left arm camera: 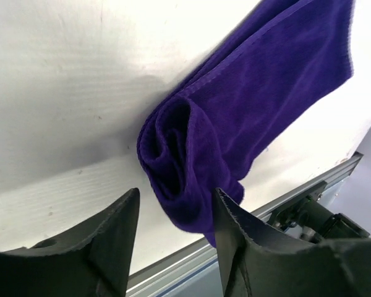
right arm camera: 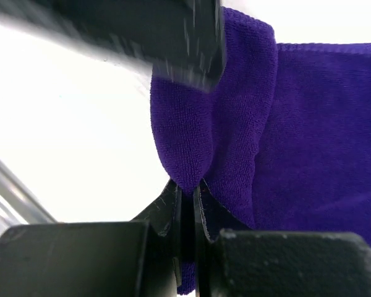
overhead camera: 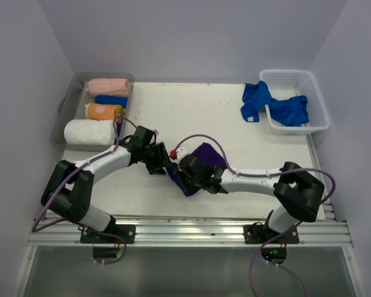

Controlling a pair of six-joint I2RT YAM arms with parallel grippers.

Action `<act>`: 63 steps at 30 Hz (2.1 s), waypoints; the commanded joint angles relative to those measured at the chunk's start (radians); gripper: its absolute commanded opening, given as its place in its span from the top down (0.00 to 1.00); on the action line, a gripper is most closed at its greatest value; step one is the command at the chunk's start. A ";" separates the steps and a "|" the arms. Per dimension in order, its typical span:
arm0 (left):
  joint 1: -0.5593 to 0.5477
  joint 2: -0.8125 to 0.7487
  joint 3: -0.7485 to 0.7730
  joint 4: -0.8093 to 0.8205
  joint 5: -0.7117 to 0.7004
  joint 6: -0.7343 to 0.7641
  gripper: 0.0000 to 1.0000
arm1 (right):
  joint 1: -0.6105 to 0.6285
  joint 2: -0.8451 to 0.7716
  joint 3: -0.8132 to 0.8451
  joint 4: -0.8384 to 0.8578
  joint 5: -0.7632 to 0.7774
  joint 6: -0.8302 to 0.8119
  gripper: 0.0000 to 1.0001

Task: Roll the towels
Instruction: Roll the towel

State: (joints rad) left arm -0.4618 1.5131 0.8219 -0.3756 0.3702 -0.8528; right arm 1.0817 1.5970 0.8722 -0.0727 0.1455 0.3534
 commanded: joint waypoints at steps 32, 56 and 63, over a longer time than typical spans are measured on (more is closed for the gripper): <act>-0.015 -0.110 -0.029 0.142 0.154 0.175 1.00 | -0.374 0.087 -0.202 0.464 -0.725 0.455 1.00; -0.041 0.114 0.013 0.303 0.168 0.150 1.00 | -0.399 0.100 -0.246 0.499 -0.744 0.475 1.00; -0.043 0.223 0.036 0.279 0.142 0.172 1.00 | -0.399 0.000 -0.248 0.338 -0.652 0.395 0.66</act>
State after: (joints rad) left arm -0.5003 1.6867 0.8387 -0.1173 0.5377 -0.7132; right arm 0.6865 1.6745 0.6331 0.3660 -0.5552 0.8021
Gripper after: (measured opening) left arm 0.004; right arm 0.300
